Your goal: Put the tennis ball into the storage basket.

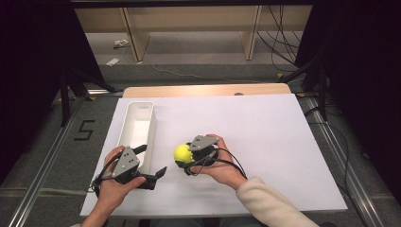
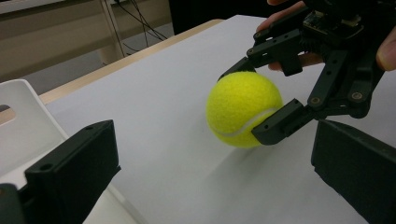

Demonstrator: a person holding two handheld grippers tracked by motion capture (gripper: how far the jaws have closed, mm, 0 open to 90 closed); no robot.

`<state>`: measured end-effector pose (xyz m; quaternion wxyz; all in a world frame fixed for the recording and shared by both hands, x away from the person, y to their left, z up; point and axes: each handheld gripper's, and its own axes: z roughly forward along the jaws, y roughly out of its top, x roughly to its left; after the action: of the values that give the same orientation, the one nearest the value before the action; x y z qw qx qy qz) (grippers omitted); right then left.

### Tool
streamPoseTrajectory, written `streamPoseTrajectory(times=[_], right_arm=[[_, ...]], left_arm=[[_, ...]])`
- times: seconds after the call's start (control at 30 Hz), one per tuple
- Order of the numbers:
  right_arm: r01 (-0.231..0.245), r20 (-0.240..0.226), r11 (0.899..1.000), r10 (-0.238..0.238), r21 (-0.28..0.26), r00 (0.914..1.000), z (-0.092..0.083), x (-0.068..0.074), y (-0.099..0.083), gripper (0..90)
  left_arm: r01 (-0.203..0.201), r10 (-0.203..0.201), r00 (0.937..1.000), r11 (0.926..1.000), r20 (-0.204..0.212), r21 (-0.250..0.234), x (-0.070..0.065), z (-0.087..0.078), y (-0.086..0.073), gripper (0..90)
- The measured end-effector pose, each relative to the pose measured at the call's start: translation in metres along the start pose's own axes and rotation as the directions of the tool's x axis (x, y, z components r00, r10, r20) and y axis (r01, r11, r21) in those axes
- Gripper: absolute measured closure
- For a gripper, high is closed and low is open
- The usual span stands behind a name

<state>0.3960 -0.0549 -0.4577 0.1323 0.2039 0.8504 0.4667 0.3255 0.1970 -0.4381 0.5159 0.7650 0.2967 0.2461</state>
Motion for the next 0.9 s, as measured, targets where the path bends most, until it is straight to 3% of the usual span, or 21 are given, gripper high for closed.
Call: streamPoseTrajectory(times=[0.9], right_arm=[[-0.016,0.06,0.997,0.02,-0.071,0.998,-0.018,-0.014,0.022,26.0]], left_arm=[[0.0,0.0,1.0,1.0,0.001,-0.003,-0.001,-0.001,0.001,0.4]])
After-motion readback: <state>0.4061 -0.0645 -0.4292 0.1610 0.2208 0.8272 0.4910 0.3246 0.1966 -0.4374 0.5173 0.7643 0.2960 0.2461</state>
